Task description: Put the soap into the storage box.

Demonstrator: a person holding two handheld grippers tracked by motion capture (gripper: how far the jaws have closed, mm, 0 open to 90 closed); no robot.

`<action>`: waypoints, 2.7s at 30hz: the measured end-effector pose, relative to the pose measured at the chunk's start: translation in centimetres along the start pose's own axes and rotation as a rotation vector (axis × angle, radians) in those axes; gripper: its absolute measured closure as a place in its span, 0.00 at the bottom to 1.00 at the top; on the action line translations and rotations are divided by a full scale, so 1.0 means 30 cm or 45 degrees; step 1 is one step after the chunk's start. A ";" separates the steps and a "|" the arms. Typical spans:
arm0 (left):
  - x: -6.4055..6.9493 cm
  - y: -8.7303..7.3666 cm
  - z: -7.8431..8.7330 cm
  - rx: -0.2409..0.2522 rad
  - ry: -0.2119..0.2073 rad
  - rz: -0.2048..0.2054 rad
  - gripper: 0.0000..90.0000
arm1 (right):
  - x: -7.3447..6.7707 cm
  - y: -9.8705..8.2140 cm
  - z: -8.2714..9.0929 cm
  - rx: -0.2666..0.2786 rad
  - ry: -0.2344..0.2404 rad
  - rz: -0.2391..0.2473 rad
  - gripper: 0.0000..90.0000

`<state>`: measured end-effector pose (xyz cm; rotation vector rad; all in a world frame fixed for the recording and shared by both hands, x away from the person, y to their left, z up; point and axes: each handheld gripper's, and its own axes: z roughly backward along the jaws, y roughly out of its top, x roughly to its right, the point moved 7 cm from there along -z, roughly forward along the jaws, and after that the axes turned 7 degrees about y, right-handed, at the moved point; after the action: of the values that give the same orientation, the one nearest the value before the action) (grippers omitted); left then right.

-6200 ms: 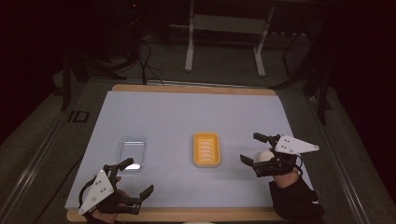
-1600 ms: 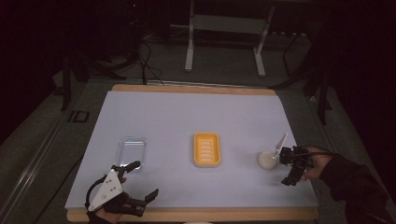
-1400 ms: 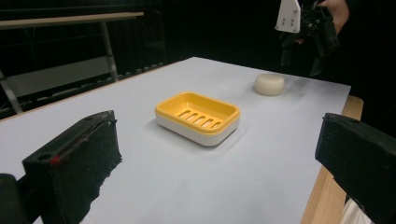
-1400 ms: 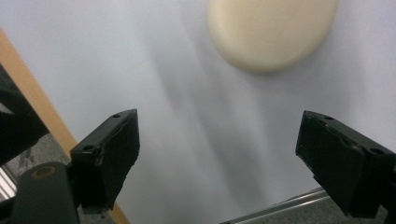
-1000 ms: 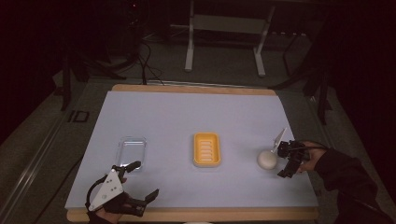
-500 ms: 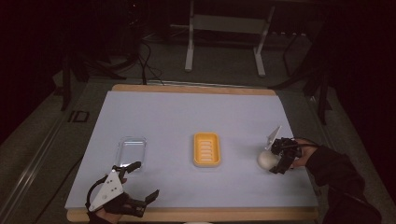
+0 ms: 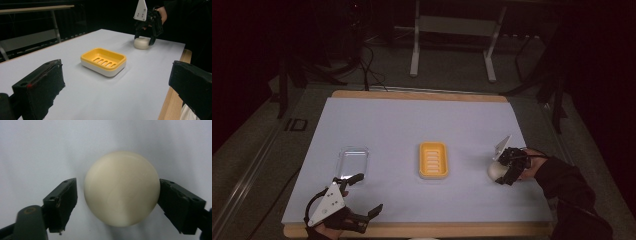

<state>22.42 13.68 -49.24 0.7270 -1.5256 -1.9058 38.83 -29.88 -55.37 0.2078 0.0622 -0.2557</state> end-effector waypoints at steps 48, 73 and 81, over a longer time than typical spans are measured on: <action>0.000 -0.002 -0.003 -0.006 -0.002 0.000 0.00 | -0.002 0.034 0.079 -0.024 0.084 -0.019 0.28; 0.002 -0.003 -0.002 -0.011 -0.008 -0.004 0.00 | -0.023 0.189 0.217 -0.030 0.013 0.157 0.28; 0.003 -0.003 -0.001 -0.012 -0.011 -0.005 0.00 | -0.031 0.246 0.226 -0.018 0.012 0.194 0.28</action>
<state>22.38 13.61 -49.34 0.7187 -1.5206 -1.9198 40.06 -24.11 -47.22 0.1983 0.0569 -0.1023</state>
